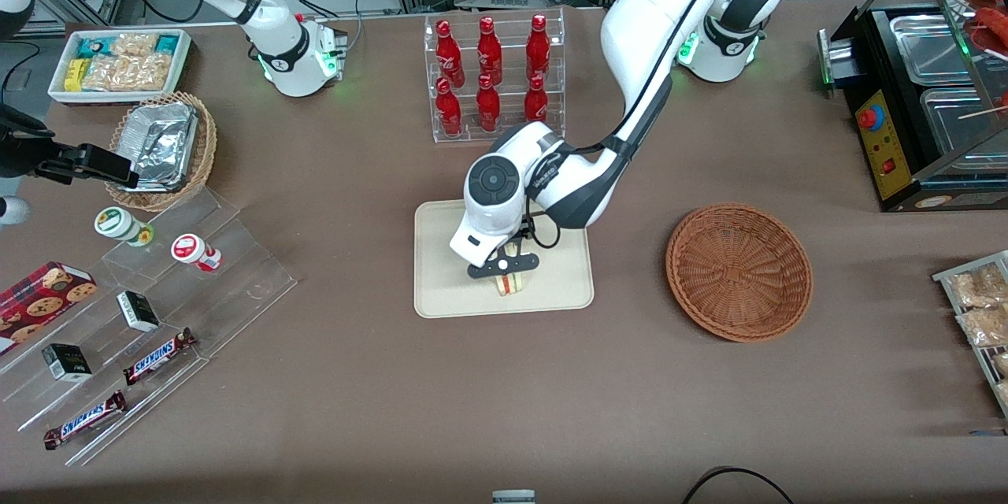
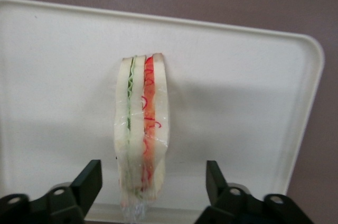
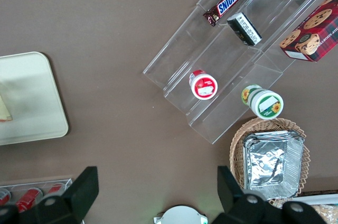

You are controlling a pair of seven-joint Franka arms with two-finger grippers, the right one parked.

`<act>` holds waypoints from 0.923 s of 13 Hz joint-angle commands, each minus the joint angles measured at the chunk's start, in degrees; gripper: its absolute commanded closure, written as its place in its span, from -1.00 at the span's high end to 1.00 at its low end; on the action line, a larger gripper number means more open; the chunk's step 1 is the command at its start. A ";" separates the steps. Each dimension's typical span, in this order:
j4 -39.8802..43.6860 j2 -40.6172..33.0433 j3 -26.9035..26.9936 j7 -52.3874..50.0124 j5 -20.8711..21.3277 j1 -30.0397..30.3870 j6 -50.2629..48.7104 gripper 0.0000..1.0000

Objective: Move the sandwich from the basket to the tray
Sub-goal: 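Lower the sandwich onto the tray and open the left gripper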

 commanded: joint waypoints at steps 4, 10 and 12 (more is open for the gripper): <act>-0.63 -7.14 1.41 3.79 2.07 -0.26 -8.76 1.00; -9.83 -17.32 6.60 13.26 1.46 3.76 -10.27 1.00; -14.14 -21.54 6.60 18.88 1.28 7.02 -10.28 1.00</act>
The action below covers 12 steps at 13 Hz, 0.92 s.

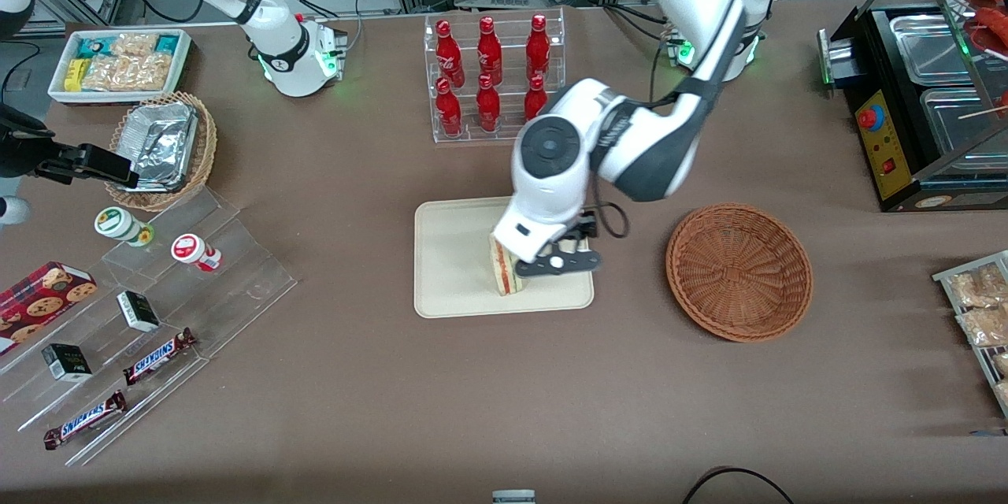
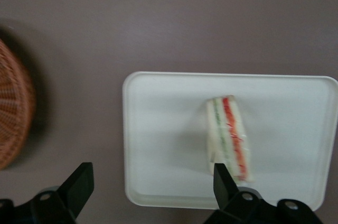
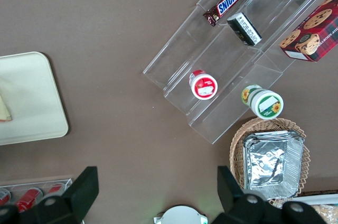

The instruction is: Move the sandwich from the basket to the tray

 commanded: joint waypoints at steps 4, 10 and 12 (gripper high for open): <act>-14.74 -13.22 -0.08 14.22 -1.57 8.95 -0.11 1.00; -26.08 -25.17 0.01 29.43 -1.92 19.58 -1.94 1.00; -26.01 -27.99 0.01 33.30 -1.92 22.83 -6.76 1.00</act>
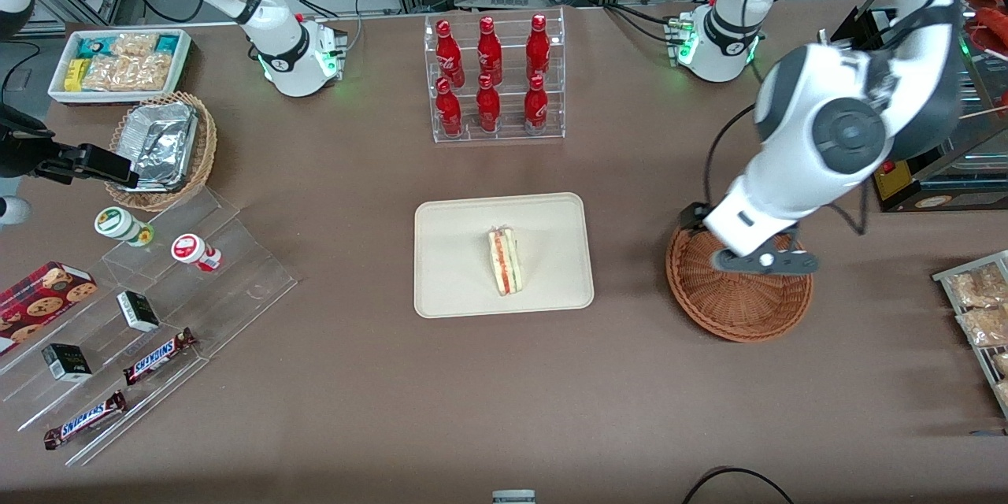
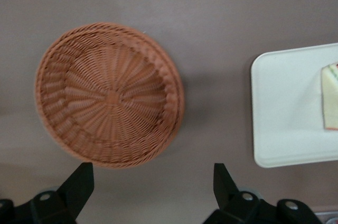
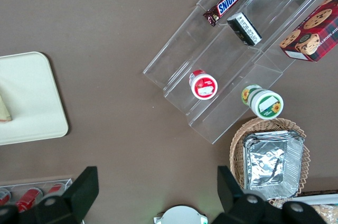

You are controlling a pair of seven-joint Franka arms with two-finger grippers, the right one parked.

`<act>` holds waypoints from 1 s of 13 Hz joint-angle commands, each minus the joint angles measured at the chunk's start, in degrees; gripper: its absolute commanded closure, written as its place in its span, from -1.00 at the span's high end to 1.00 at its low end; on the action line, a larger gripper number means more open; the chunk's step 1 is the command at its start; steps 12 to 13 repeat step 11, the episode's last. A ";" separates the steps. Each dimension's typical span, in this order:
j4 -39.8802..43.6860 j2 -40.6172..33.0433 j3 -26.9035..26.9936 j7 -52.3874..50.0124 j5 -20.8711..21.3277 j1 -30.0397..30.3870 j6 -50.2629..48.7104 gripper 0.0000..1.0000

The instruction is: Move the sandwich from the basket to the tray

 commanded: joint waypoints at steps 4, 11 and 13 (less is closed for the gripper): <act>-2.31 -9.89 -1.09 6.18 -0.39 7.99 -11.03 1.00; 6.20 -12.63 -5.48 11.99 -0.21 19.15 -24.84 1.00; 6.20 -12.63 -5.48 11.99 -0.21 19.15 -24.84 1.00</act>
